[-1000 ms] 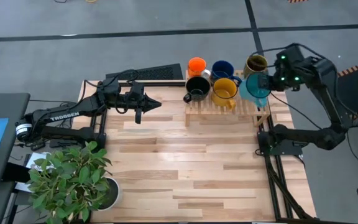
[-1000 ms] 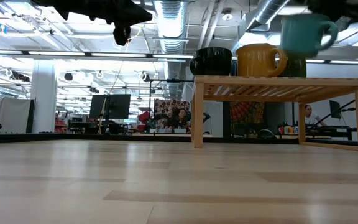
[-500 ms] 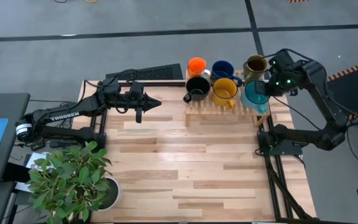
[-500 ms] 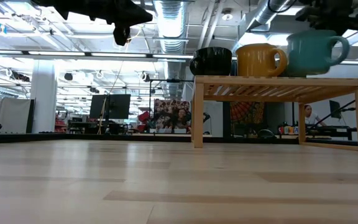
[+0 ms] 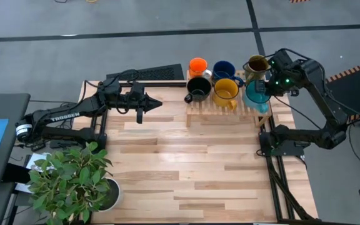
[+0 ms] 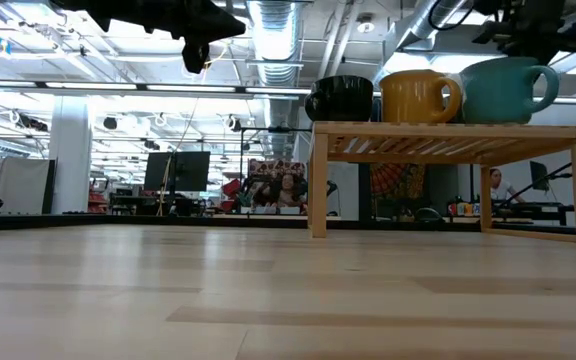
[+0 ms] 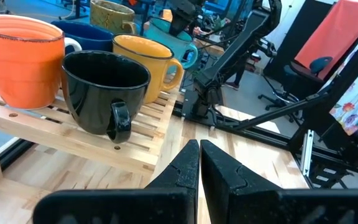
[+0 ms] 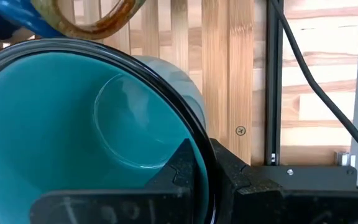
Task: Place coffee mugs
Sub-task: Put the blue mug on the shelf
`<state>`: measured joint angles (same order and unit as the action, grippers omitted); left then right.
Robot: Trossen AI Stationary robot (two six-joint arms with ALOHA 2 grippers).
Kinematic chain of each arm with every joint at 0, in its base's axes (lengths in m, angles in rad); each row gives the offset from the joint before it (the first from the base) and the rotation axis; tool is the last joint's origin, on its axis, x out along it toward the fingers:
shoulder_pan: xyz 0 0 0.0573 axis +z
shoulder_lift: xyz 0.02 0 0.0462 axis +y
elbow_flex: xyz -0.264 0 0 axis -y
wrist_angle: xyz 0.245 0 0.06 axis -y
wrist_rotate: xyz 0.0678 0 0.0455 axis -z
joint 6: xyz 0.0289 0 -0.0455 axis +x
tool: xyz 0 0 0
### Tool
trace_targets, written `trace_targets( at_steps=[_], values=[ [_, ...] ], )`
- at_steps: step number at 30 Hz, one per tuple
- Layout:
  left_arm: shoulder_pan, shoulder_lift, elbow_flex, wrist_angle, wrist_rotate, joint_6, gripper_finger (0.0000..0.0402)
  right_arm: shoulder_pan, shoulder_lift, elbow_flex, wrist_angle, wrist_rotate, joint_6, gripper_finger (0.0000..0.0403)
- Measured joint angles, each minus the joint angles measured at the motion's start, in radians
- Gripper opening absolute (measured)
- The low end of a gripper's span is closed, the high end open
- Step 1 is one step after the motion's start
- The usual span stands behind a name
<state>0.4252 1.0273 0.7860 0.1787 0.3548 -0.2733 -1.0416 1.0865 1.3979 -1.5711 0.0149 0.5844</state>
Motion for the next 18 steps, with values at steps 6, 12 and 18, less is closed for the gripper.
trace_targets(
  at_steps=[6,12,18],
  values=[
    [0.000,0.000,0.000,0.000,0.000,0.000,0.0000,0.000,0.013,0.000,-0.001,0.007,0.036,0.0043],
    [0.000,0.000,0.000,-0.001,0.006,0.000,0.0000,0.000,0.031,0.000,0.004,0.004,0.057,0.0072],
    [0.000,0.000,0.000,-0.004,0.007,-0.018,0.0000,0.000,0.036,0.000,0.002,-0.012,0.046,0.0082]
  ],
)
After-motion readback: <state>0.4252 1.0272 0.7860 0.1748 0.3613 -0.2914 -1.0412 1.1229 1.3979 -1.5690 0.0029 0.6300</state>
